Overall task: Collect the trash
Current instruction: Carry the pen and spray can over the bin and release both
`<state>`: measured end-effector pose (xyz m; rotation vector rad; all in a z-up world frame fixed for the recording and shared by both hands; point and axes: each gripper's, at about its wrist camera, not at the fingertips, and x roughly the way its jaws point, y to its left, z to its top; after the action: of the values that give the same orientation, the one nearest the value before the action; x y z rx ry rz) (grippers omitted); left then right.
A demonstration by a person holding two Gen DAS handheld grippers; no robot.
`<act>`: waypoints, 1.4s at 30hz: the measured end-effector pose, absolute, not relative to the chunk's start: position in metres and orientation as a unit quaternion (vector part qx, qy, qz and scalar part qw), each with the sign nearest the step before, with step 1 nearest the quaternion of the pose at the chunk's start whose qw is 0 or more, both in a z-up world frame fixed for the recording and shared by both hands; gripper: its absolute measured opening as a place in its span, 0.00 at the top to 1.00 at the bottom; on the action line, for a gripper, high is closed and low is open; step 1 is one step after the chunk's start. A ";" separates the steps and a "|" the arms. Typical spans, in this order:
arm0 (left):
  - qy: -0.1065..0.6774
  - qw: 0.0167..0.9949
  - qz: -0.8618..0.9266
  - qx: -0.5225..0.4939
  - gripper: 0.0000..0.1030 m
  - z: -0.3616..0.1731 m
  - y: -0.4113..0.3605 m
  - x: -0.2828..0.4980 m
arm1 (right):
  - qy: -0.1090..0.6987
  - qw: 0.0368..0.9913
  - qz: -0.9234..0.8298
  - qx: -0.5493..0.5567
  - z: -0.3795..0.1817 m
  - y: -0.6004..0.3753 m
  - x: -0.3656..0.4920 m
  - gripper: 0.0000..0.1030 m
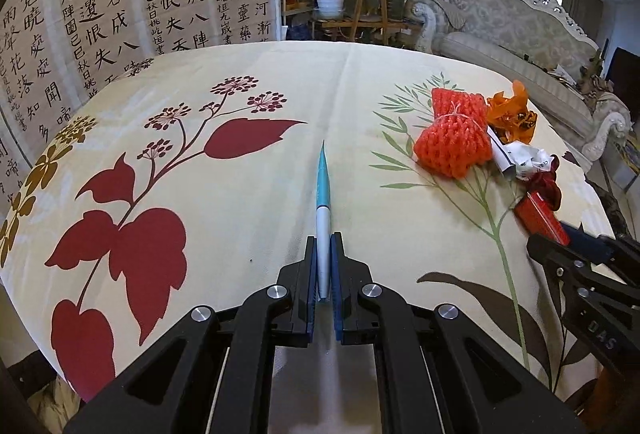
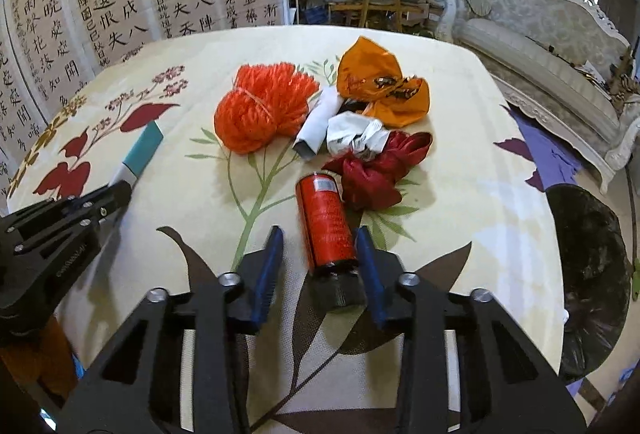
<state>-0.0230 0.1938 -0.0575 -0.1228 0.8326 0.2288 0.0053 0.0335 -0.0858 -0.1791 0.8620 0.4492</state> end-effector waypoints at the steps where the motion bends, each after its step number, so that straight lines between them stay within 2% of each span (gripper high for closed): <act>1: 0.403 0.907 0.111 -0.060 0.93 -0.057 0.193 -0.023 | 0.413 0.881 0.215 -0.090 -0.086 0.034 0.004 0.77; 19: 0.386 0.919 0.052 -0.056 0.93 -0.038 0.150 -0.029 | 0.381 0.903 0.192 -0.056 -0.060 -0.011 -0.016 0.77; 42: 0.358 0.925 -0.126 0.015 0.93 -0.018 -0.034 0.029 | 0.355 0.935 0.003 0.015 -0.054 -0.192 0.017 0.77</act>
<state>0.0295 -0.0343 -0.0175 0.0304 0.7335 -0.2587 0.0167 -0.1917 -0.0536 0.0300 0.7265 0.0068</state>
